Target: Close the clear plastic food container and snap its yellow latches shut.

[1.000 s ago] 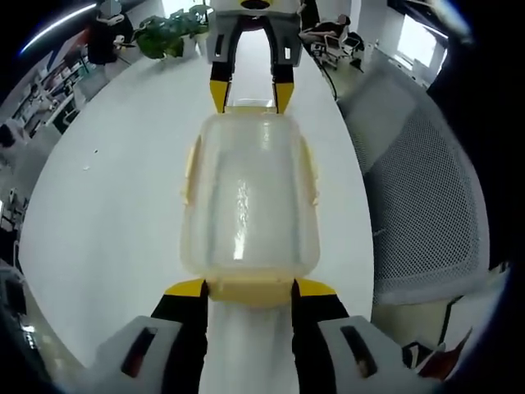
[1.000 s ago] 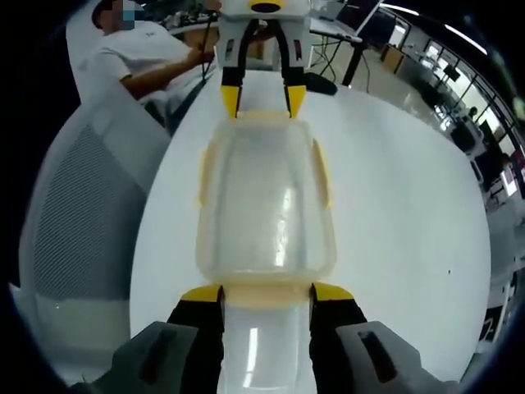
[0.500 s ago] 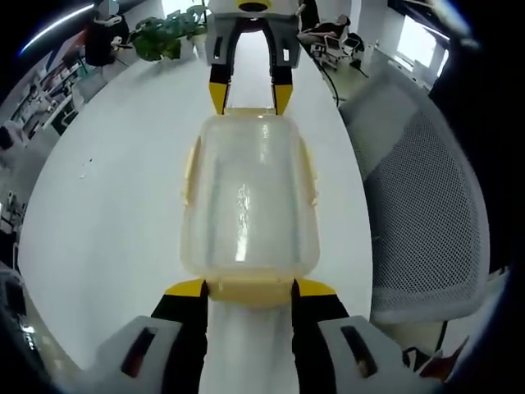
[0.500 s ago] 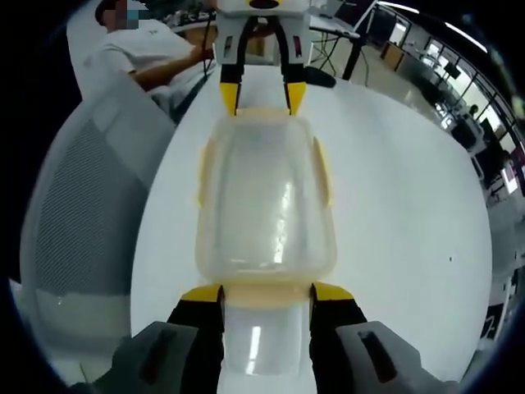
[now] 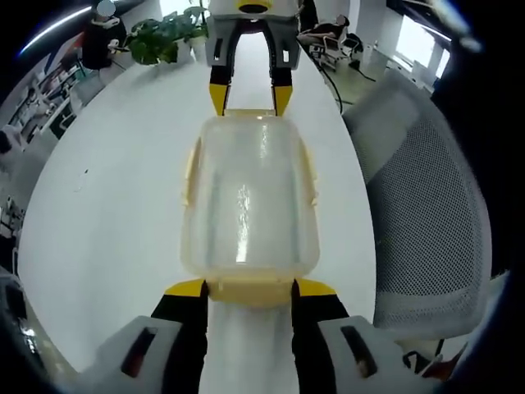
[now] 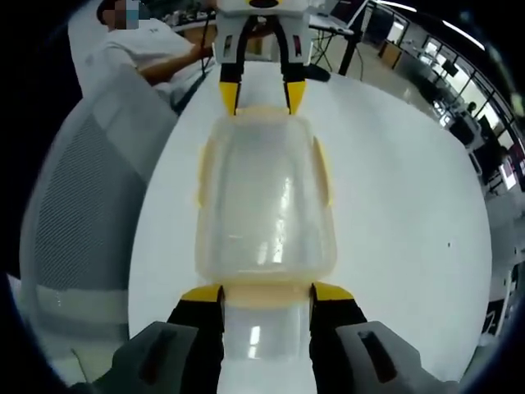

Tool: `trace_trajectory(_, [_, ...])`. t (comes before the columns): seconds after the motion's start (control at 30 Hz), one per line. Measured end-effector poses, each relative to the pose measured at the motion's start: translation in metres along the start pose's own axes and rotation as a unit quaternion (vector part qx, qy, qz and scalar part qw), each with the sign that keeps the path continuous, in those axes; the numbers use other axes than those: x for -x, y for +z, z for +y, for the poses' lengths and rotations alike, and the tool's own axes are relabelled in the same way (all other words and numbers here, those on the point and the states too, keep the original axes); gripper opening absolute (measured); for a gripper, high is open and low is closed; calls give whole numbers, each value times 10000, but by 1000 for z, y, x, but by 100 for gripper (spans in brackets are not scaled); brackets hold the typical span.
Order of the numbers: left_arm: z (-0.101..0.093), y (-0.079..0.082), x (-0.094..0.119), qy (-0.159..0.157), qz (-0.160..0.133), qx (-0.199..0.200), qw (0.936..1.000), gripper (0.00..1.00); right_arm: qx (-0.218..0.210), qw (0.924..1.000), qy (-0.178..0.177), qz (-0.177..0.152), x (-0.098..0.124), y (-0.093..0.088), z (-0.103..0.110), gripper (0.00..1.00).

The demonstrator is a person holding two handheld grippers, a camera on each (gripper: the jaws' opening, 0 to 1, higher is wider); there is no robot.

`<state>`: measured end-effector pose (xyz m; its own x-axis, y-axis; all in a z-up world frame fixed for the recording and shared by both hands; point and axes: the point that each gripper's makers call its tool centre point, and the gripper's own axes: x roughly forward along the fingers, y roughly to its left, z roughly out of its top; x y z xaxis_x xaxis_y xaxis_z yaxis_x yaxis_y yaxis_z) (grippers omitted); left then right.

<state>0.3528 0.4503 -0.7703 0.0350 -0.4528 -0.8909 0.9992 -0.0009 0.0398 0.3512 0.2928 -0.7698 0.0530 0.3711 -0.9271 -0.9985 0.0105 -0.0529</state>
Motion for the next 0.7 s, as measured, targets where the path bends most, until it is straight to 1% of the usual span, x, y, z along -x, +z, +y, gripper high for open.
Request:
trace_trajectory(0.27, [1, 10, -7, -16, 2, -15, 10000, 39, -24, 10000, 4, 52, 4, -11, 0, 39])
trace_trajectory(0.33, [1, 11, -10, -13, 54, -47, 10000, 39, -61, 10000, 31, 16, 5, -13, 1, 39])
trace_trajectory(0.7, [2, 31, -20, -94, -62, -74, 9999, 39, -100, 9999, -12, 100, 11, -36, 0, 39])
